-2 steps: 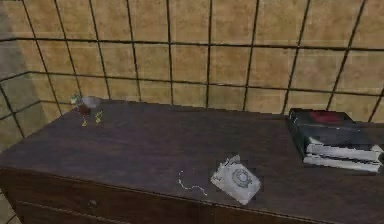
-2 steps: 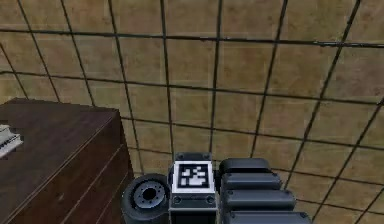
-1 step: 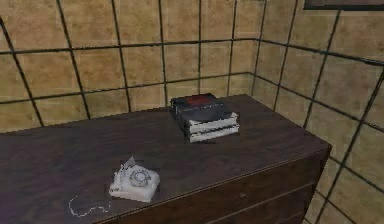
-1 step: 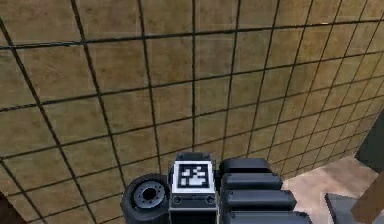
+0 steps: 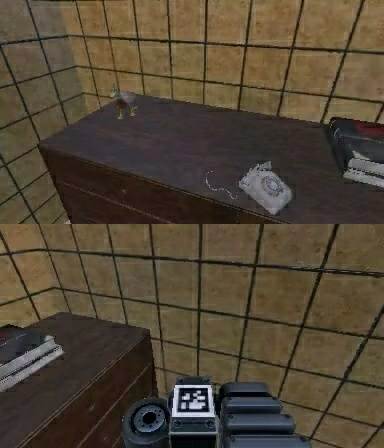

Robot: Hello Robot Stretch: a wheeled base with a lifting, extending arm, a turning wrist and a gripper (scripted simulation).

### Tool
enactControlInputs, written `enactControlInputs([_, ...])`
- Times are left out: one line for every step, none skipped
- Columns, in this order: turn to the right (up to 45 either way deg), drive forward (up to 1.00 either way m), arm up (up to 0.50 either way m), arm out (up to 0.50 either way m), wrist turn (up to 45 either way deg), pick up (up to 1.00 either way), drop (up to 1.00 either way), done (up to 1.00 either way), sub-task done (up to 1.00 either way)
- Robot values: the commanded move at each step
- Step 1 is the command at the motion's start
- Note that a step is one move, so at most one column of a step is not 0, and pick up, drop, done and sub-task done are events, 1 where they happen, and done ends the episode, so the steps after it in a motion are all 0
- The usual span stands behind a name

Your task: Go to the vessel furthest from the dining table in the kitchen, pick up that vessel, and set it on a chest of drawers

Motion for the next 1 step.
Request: enactControlInputs([45.0, 0.0, 0.0, 0.0, 0.0, 0.0, 0.0, 0.0, 0.0])
